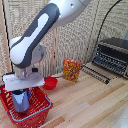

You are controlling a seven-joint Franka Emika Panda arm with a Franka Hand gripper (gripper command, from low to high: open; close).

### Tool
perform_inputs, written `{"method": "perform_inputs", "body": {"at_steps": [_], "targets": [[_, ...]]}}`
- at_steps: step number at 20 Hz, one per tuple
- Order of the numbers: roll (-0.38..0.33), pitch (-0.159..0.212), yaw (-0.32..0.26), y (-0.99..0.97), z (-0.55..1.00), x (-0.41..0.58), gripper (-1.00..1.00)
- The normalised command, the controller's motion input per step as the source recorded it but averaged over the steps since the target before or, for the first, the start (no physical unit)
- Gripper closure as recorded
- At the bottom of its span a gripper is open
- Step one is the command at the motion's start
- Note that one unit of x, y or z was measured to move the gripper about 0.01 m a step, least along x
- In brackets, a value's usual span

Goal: Observe the blue drinking vessel close to you. Point your gripping mechanism towards the blue drinking vessel. Softly grip the blue drinking vessel using your gripping mechanism. Move your gripping mechanism and the blue drinking vessel above the receptacle. Let go of the blue drinking vessel into the receptacle.

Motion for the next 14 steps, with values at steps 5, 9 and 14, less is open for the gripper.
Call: {"method": "perform_inputs", "body": {"at_steps": [5,9,14], "targets": [[-0.016,-0.013,0.0,0.01,0.44,0.219,-1.0],[-0.038,0.042,0.0,0.07,0.89,0.251,-1.0],[-0.021,0.012,-0.002,0.03,1.0,0.258,-1.0]]}}
